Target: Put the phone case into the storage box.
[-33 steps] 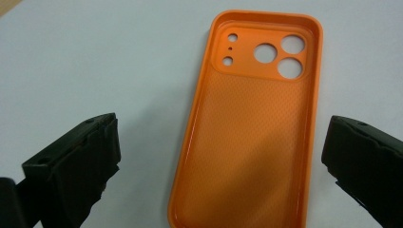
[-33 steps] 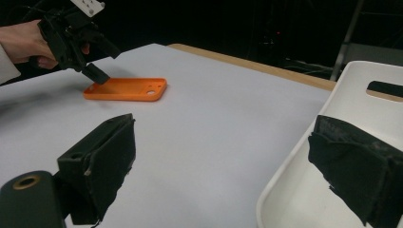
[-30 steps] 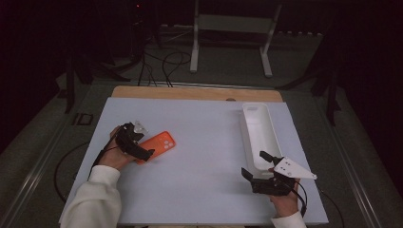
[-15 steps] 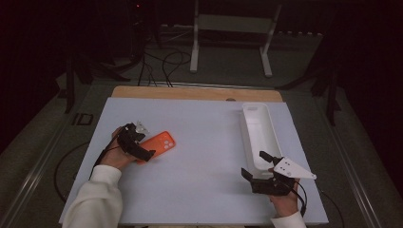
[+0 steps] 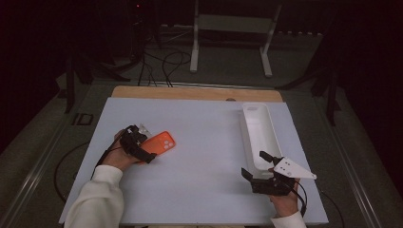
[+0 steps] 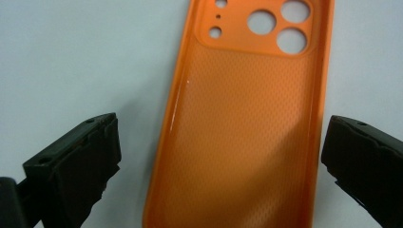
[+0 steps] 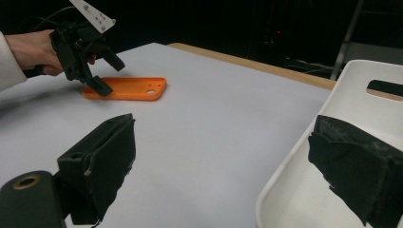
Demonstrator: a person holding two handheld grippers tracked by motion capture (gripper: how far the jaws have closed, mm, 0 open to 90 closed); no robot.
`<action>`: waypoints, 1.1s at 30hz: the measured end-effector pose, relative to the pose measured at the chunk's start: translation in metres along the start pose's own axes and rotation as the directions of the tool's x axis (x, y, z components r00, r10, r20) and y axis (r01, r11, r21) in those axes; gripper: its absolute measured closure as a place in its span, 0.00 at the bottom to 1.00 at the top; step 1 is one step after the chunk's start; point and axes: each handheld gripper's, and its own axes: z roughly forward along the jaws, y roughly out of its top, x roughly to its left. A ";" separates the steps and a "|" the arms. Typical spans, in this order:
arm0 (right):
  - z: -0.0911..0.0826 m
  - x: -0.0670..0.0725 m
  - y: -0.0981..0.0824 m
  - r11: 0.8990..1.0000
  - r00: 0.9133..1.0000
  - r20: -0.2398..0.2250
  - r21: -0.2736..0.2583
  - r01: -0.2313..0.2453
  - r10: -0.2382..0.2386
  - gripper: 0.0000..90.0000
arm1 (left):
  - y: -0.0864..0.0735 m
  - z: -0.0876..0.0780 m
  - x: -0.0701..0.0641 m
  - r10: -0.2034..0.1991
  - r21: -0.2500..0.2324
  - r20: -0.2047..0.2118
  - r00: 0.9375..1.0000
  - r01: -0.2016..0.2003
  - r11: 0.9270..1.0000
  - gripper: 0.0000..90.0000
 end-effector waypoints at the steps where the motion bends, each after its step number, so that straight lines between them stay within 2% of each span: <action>1: 0.000 0.000 0.000 1.000 1.000 0.000 0.000 0.002 -0.002 0.09 | 0.000 0.000 0.000 0.000 0.004 0.005 1.000 0.000 1.000 0.02; 10: 0.000 0.000 0.000 1.000 1.000 -0.001 -0.001 0.000 0.000 0.09 | 0.000 0.003 -0.002 0.006 0.021 0.035 0.999 -0.007 1.000 0.14; 16: 0.000 0.000 0.000 1.000 1.000 -0.002 -0.001 0.002 -0.002 0.09 | 0.000 0.003 -0.002 -0.001 0.035 0.042 0.999 -0.001 0.999 0.15; 17: 0.001 0.000 0.000 1.000 1.000 -0.004 -0.001 0.002 -0.002 0.09 | 0.001 0.004 -0.002 -0.010 0.049 0.060 0.998 0.008 0.999 0.16; 23: 0.001 0.000 0.000 1.000 1.000 -0.005 0.002 0.001 -0.001 0.09 | 0.002 0.003 -0.003 -0.008 0.084 0.097 0.995 0.000 0.996 0.17; 33: 0.002 0.002 0.000 1.000 1.000 -0.012 0.007 0.000 0.000 0.09 | 0.003 0.003 -0.004 -0.012 0.102 0.098 0.995 0.002 0.995 0.19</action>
